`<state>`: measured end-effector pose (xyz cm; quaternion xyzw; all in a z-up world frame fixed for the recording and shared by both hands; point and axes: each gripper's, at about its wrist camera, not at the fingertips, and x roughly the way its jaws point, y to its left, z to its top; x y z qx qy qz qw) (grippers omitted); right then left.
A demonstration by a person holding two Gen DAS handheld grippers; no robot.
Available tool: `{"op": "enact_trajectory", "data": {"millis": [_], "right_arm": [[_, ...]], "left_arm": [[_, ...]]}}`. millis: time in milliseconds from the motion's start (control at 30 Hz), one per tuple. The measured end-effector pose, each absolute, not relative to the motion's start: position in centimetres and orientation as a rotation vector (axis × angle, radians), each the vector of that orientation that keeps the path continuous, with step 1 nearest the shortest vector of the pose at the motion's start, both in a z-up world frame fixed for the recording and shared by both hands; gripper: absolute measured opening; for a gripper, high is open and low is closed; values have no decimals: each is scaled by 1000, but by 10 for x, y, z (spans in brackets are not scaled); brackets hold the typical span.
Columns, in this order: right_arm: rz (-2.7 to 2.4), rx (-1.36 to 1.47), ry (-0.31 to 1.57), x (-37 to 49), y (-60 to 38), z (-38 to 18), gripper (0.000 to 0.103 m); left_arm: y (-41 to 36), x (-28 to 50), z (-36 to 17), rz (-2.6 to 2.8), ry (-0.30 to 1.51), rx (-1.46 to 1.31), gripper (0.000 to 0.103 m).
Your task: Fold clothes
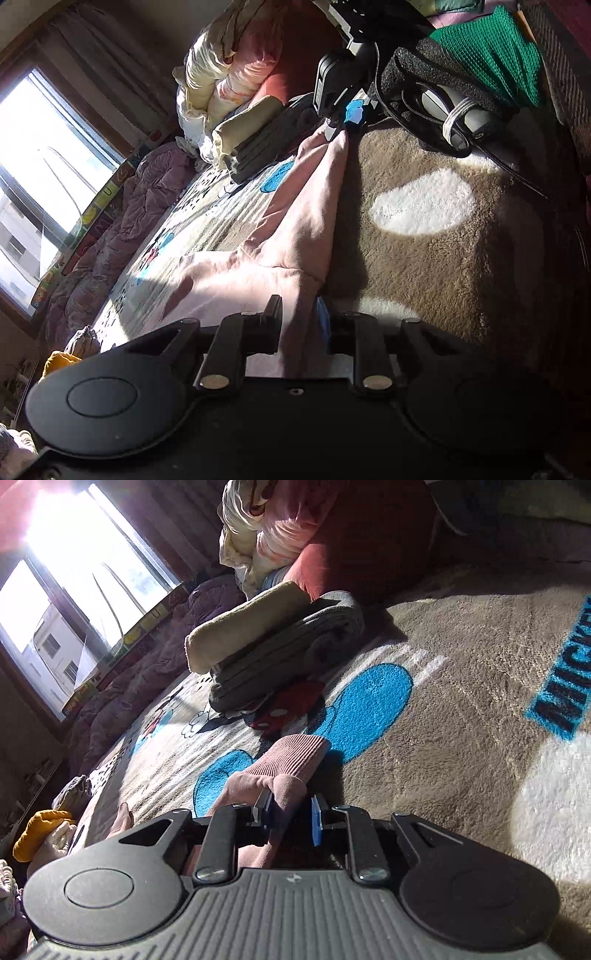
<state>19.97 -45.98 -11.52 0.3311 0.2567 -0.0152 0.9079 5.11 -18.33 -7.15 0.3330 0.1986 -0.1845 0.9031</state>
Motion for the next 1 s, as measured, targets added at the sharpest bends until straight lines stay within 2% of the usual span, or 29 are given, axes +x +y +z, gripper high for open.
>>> {"op": "enact_trajectory", "data": {"millis": [167,267,300,367,400,500,600,700,800,933,1000], "right_arm": [[-39,676,525,201,-458,-114,23],[-43,676,525,202,-458,-115,23],[-43,677,526,202,-458,-115,23],[-43,678,527,203,-459,-116,23],[-44,681,528,204,-459,-117,22],[-44,696,527,205,-462,-118,21],[-45,699,527,205,-461,-118,21],[-42,713,526,204,-463,-119,21],[-43,729,526,204,-465,-120,19],[-41,746,524,204,-468,-121,19],[-40,758,522,204,-470,-121,19]], "left_arm": [[-169,99,-46,-310,477,343,10],[-195,108,-71,-362,540,371,9],[-204,107,-90,-398,589,439,1],[-222,82,-115,-355,452,657,0],[-223,78,-111,-350,449,665,0],[-218,75,-91,-350,457,609,0],[-214,82,-71,-340,379,503,0],[-225,109,-98,-381,550,466,0],[-239,98,-104,-356,502,570,0],[-235,90,-80,-353,430,447,0],[-238,103,-90,-353,501,428,1]]}}
